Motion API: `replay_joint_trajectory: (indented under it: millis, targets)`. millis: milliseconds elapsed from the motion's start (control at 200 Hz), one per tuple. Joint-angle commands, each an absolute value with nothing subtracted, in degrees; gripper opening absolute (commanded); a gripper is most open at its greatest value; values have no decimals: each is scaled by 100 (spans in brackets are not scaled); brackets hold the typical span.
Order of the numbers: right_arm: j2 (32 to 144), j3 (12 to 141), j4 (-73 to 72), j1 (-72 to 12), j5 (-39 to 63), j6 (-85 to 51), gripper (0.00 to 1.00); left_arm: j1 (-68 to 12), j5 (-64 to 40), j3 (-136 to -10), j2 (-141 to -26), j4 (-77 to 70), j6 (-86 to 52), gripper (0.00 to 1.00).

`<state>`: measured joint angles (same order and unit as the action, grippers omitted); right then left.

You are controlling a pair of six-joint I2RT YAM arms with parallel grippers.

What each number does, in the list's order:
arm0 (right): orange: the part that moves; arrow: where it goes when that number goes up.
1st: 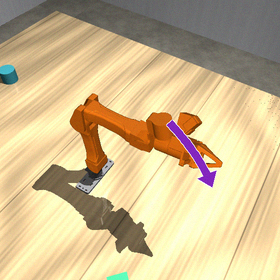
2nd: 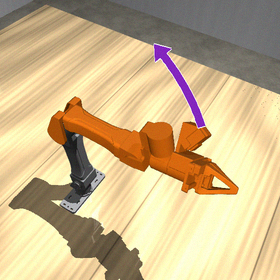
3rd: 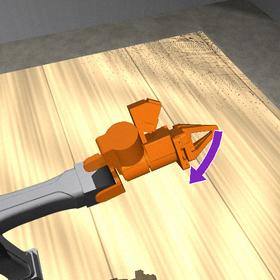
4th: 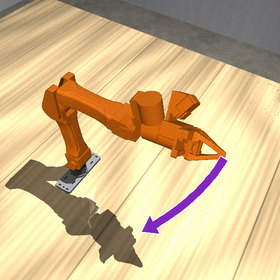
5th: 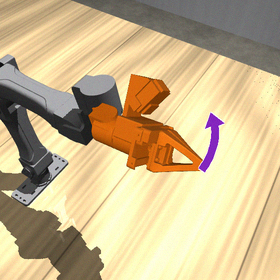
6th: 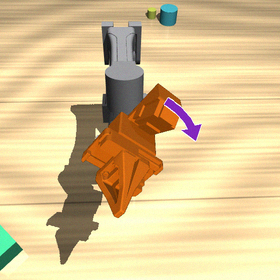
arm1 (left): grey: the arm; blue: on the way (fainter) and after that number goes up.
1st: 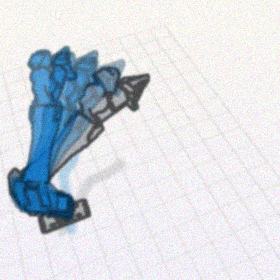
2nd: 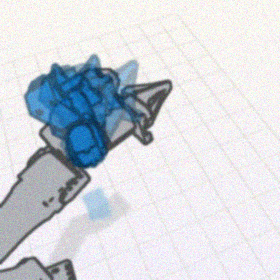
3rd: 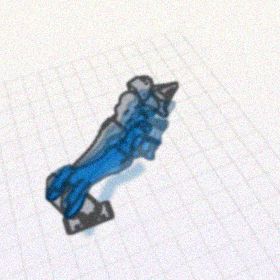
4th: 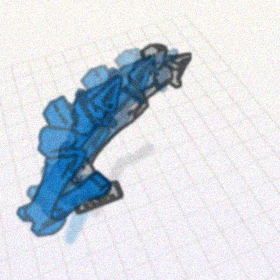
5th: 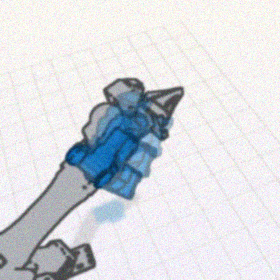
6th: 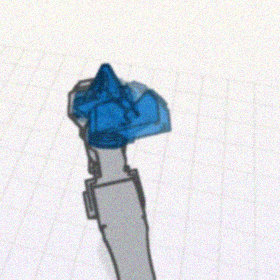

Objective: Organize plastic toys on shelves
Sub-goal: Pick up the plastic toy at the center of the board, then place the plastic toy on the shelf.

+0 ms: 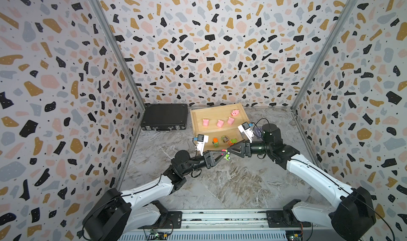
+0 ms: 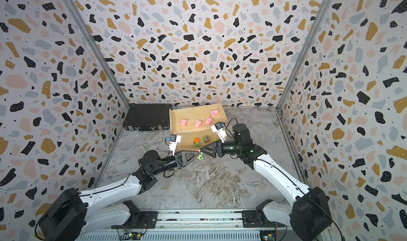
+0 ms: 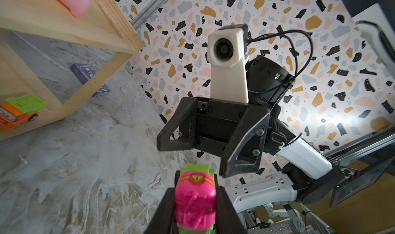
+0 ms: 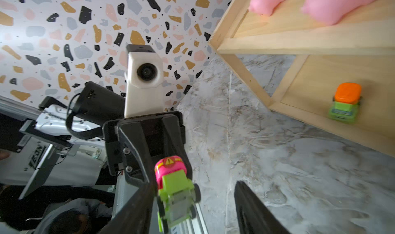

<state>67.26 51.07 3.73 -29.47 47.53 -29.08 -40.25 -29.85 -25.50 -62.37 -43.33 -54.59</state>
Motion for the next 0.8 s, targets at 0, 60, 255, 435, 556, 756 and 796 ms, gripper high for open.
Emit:
replay_joint_trajectory:
  millis: [0, 60, 255, 435, 556, 756, 796]
  targets:
    - [6164, 5330, 1244, -2884, 3285, -2220, 72, -4036, -2592, -2944, -5535, -2455, -4258, 11]
    - [5987, 5287, 1465, -2849, 2744, -2099, 73, -4031, -2219, -3052, -5150, -1560, -3789, 11]
    - [5602, 5117, 1943, -2713, 1627, -1859, 75, -4003, -309, -3390, -4027, 870, -2853, 11]
    - [5545, 5019, 1997, -2621, 1608, -1875, 76, -3909, 1114, -3434, -3352, 1803, -2879, 10]
    - [5546, 5001, 2009, -2594, 1625, -1876, 76, -3753, 1760, -3404, -3172, 2056, -3030, 10]
    - [5529, 4957, 2008, -2566, 1630, -1888, 76, -3038, 1396, -3458, -3950, 1765, -3170, 10]
    - [5521, 4944, 2019, -2558, 1632, -1892, 76, -2885, 1248, -3486, -4172, 1620, -3198, 10]
